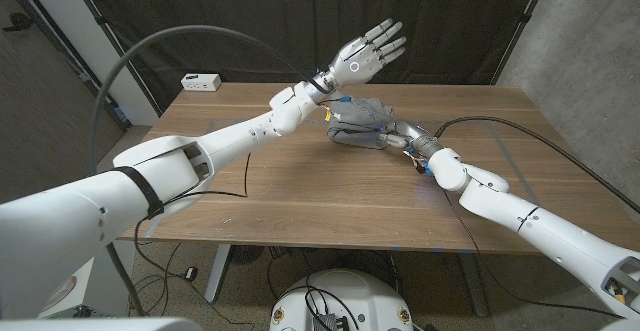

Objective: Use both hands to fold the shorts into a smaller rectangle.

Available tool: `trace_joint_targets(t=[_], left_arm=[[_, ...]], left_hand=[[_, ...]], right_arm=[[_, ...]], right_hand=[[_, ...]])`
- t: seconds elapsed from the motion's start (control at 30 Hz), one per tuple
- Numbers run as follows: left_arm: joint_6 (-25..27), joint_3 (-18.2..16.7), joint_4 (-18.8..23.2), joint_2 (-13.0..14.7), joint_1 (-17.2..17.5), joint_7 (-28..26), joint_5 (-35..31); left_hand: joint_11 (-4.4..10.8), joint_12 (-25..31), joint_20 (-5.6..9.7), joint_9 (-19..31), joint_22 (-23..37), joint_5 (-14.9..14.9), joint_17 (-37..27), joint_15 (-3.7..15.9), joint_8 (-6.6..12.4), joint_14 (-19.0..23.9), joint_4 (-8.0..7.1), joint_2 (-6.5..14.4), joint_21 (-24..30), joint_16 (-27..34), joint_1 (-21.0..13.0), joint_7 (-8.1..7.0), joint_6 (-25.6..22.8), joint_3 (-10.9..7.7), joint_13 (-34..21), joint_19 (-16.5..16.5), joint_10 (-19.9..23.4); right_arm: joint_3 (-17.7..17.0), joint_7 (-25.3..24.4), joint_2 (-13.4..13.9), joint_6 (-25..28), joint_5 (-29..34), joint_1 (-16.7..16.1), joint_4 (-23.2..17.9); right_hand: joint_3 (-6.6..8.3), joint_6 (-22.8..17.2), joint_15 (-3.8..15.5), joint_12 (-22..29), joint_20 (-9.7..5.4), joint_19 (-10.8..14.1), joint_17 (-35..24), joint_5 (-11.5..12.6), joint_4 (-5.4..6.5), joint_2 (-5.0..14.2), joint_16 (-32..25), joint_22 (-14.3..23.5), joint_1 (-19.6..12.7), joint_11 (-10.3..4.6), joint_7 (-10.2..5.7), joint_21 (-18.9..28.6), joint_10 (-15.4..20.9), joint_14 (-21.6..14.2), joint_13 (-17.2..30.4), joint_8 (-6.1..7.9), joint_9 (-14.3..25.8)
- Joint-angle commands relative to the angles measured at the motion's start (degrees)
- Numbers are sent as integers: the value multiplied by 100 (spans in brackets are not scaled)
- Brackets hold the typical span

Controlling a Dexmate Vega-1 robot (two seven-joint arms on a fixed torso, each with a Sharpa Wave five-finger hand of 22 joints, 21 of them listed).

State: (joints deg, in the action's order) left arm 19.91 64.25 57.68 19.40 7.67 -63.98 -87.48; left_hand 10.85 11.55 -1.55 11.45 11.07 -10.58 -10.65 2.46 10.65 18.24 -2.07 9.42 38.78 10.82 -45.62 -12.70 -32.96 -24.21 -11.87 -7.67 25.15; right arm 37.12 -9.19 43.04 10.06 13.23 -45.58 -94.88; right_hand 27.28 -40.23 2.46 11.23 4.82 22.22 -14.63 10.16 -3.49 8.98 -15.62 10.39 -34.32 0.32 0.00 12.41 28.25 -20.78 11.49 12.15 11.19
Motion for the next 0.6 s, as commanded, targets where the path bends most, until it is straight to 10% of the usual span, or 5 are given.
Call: trace_joint_targets(t=[0.03,0.6], left_arm=[[142,-588,557,320,454,-2,127],[145,-1143,1336,781,1053,121,1280]], left_hand=[[24,30,22,5,12,26,13,866,13,-27,-42,-50,24,13,102,-8,39,15,-9,4,-33],[-48,-2,-49,-15,-2,44,19,760,-38,-124,-131,-181,-5,-6,434,-1,304,140,-1,61,-225]], right_arm=[[-295,-416,162,328,0,-227,-385],[-606,-872,187,412,-85,-382,-592]], right_hand=[[2,-39,209,32,2,24,-16,-1,-28,8,-9,18,-1,-21,-17,28,41,-62,11,18,13],[10,-47,226,32,-7,38,-23,0,-48,63,-18,17,-3,-42,-29,29,54,-66,10,16,12]])
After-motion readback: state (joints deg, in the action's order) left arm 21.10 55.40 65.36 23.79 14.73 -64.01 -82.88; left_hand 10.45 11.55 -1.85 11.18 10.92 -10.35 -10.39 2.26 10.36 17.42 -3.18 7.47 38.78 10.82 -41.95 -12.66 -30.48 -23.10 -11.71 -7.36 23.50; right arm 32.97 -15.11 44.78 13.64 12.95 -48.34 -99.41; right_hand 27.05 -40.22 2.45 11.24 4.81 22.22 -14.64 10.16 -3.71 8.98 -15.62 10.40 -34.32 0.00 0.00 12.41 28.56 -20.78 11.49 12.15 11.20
